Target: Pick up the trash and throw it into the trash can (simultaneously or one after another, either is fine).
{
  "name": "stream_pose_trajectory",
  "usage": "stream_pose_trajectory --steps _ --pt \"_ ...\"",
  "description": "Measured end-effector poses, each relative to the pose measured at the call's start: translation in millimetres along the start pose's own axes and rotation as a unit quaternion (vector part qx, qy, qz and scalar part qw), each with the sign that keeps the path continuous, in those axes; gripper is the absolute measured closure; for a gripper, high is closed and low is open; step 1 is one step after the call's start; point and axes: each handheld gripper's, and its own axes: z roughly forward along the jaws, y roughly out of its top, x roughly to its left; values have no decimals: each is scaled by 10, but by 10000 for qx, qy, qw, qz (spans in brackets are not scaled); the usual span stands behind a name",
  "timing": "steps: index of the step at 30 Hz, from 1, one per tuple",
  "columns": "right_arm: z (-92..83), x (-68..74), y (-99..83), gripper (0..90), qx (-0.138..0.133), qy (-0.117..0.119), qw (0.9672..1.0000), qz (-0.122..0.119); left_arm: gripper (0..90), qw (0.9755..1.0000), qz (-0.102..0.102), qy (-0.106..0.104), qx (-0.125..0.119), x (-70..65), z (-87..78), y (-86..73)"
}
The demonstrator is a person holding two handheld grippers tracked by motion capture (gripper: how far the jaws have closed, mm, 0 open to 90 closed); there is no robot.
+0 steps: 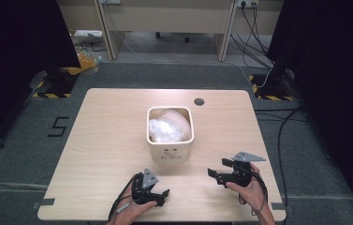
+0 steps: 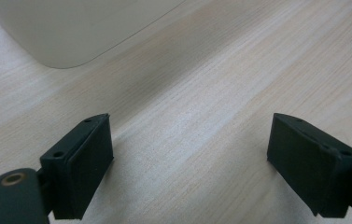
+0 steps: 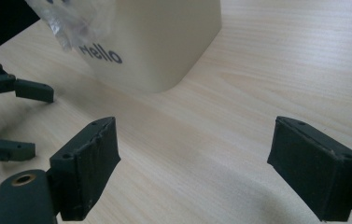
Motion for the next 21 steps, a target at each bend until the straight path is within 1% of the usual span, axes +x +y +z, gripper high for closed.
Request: stream_pose_trajectory --steps 3,6,12,17,21 --pt "11 29 -43 156 92 19 9999 -42 134 10000 0 -2 0 1 0 0" --pt "14 38 -74 156 103 21 9999 -63 134 10000 -2 -3 0 1 -1 0" --pt "14 27 -148 156 192 -159 9996 -140 134 10000 -1 -2 1 1 -1 0" --pt "19 34 -221 156 294 -197 9992 -181 134 10000 -3 -1 -2 0 0 0" --pt "12 43 -255 156 350 -286 9986 -286 134 10000 0 -1 0 0 0 0"
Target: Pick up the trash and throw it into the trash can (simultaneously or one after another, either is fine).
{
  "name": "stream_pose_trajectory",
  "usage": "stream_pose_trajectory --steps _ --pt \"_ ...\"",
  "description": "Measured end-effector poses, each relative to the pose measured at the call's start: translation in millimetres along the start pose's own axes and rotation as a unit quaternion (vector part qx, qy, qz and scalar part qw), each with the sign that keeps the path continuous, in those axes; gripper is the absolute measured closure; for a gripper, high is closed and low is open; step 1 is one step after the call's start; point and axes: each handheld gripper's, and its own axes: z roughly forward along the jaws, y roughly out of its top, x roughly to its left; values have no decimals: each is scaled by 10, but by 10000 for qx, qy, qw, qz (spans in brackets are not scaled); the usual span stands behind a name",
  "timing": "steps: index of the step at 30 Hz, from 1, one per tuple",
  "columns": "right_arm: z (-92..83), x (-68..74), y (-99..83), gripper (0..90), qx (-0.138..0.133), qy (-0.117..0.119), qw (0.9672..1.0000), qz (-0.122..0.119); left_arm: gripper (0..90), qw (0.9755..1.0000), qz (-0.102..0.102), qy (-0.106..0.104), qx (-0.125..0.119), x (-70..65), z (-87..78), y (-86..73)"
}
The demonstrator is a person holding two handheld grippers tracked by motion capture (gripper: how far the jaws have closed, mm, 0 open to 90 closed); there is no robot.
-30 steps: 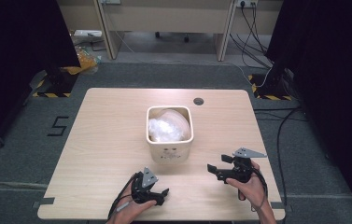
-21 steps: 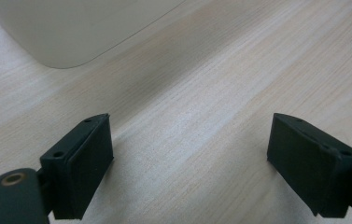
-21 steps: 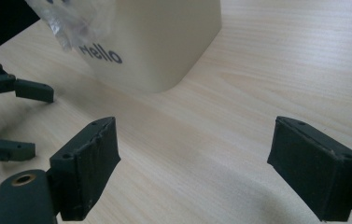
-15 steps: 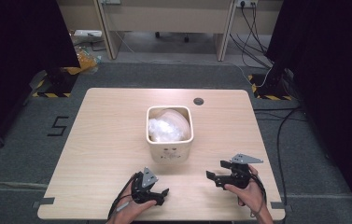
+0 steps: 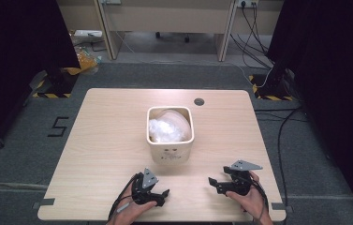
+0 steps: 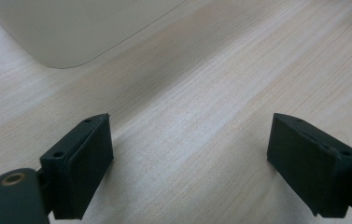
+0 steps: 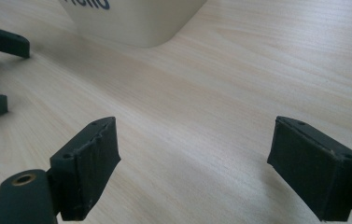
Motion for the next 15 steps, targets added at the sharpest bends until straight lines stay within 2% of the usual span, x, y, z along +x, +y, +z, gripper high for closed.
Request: stream_pose_trajectory --steps 3,9,13,15 --pt "-2 13 -26 157 82 -122 9998 -105 134 10000 -2 0 -1 0 0 0" --pt "-9 40 -66 158 187 -225 9993 -246 134 10000 -1 1 -2 0 0 0" --pt "6 46 -107 158 264 -243 9990 -253 134 10000 0 1 0 0 0 0" --pt "14 45 -129 156 246 -296 9987 -344 134 10000 -1 2 -1 -1 0 0"
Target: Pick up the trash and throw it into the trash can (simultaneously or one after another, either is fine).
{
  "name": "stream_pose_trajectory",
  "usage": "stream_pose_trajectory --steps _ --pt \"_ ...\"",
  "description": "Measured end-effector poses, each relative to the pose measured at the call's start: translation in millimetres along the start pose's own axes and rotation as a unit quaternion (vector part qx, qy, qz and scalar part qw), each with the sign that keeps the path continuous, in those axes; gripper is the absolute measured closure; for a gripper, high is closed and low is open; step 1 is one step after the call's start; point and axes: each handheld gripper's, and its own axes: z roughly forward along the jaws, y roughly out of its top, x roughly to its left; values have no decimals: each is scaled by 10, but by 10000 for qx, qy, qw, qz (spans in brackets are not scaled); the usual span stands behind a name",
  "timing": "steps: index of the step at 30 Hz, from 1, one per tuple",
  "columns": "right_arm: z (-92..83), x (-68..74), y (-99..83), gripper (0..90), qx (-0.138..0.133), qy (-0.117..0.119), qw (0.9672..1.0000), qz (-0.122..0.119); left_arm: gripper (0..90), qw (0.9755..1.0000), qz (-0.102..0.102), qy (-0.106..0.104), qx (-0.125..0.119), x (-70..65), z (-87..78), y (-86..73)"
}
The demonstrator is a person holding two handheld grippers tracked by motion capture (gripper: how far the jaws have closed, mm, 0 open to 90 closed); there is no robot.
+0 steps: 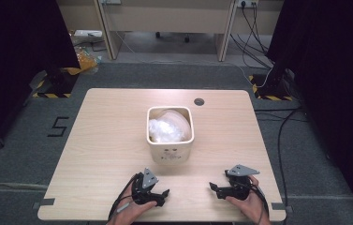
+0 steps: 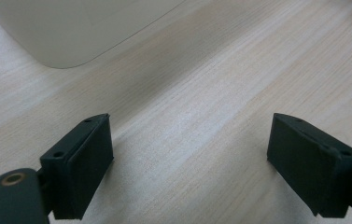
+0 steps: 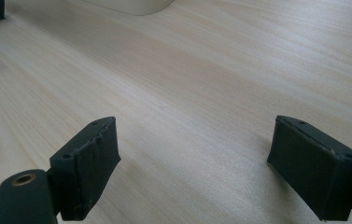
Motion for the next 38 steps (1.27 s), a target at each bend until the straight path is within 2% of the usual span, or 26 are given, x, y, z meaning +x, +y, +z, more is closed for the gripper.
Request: stream_pose_trajectory --steps 4,9,38 --pt "-3 24 -5 154 38 -69 10000 -59 134 10000 0 1 0 0 0 0" --pt "19 115 -10 139 214 -324 9981 -487 133 10000 3 -5 13 0 -2 1" --pt "24 116 -8 128 214 -305 9981 -487 133 10000 5 -1 7 0 -1 0"
